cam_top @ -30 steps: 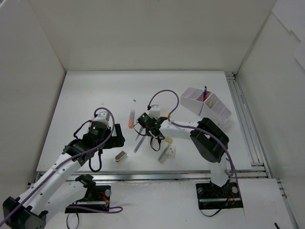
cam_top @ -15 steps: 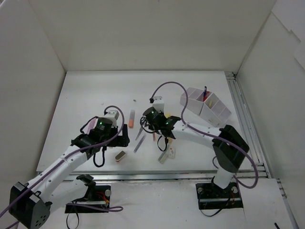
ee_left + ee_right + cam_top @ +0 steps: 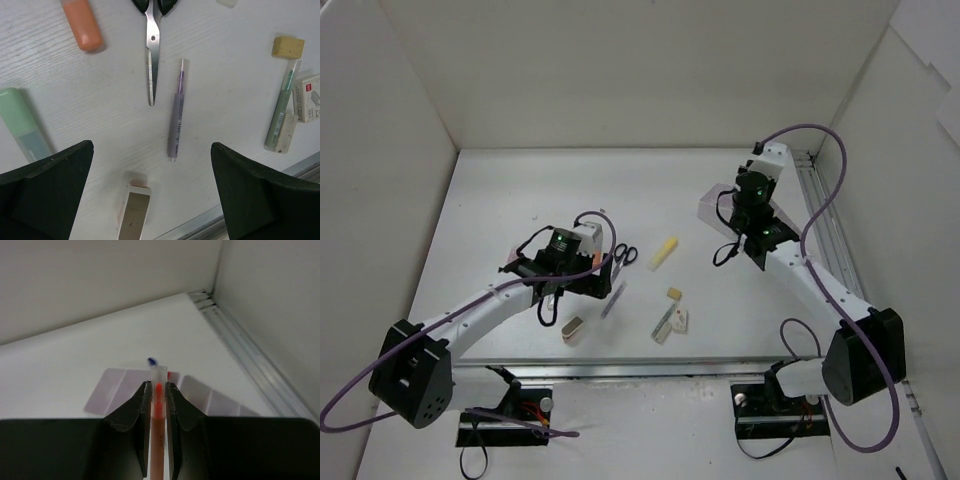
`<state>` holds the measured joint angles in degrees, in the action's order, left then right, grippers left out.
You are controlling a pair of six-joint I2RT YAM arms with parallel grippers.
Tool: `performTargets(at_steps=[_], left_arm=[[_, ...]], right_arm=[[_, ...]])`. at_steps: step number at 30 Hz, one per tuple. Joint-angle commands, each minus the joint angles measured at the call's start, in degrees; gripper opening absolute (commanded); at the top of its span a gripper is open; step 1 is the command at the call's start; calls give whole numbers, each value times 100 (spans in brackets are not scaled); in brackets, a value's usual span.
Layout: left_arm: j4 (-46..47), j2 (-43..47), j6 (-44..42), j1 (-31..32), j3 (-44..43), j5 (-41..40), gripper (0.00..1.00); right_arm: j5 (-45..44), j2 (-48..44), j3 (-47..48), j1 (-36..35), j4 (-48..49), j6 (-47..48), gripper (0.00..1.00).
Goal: Sort the stationery into containers
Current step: Place the pen in the storage box.
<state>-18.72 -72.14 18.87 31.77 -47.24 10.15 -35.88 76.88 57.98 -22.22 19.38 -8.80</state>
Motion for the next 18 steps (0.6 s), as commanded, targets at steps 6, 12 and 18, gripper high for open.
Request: performTargets(at_steps=[6,12,18], left_arm=[[395,-652,-86,215,-461,101,97],[466,-1030,-51,488,-593,66,97],[343,-1460,2,690,-768,-136,95]], right_arm=[[-297,722,73,1491,1771,590,0],[169,1311,284,1818,1974,537,0],[380,1584,206,1791,2096,151,0]])
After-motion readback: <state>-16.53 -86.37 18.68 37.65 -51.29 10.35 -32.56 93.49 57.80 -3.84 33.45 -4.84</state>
